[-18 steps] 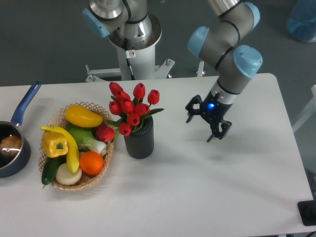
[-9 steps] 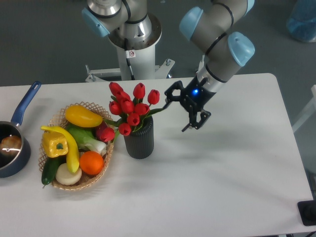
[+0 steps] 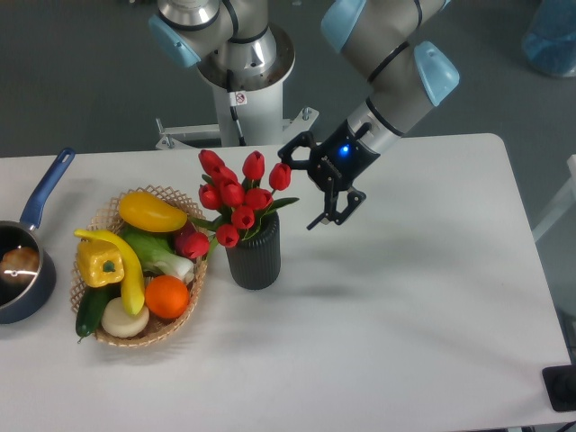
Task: Pick up the flowers from the vase
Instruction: 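Lower the gripper around the tulip stems and close it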
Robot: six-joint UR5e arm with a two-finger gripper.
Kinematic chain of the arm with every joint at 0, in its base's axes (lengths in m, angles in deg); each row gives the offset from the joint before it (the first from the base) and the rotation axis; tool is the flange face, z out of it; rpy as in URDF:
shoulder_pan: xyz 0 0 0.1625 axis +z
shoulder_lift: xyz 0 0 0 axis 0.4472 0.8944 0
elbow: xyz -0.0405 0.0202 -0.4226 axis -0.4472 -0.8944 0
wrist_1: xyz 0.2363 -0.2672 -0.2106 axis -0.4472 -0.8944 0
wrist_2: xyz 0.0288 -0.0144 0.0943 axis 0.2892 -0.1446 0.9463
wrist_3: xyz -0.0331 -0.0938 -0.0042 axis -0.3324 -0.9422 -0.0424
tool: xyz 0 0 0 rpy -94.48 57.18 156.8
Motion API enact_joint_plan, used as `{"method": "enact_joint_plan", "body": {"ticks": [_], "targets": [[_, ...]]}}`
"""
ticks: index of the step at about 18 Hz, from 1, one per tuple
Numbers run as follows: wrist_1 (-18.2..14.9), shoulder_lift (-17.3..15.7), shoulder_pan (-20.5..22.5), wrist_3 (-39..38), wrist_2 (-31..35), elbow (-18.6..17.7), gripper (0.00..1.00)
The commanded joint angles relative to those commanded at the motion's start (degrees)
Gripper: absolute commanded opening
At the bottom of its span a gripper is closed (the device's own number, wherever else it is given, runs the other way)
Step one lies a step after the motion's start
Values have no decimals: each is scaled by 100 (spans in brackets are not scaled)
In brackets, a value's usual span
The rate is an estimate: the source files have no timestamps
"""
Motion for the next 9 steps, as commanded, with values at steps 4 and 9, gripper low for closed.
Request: {"method": "enact_joint_plan", "body": {"ticks": [4, 9], "targets": [[0, -9, -70, 0, -291, 0, 100], [9, -9, -352, 0, -537, -18, 100]]}}
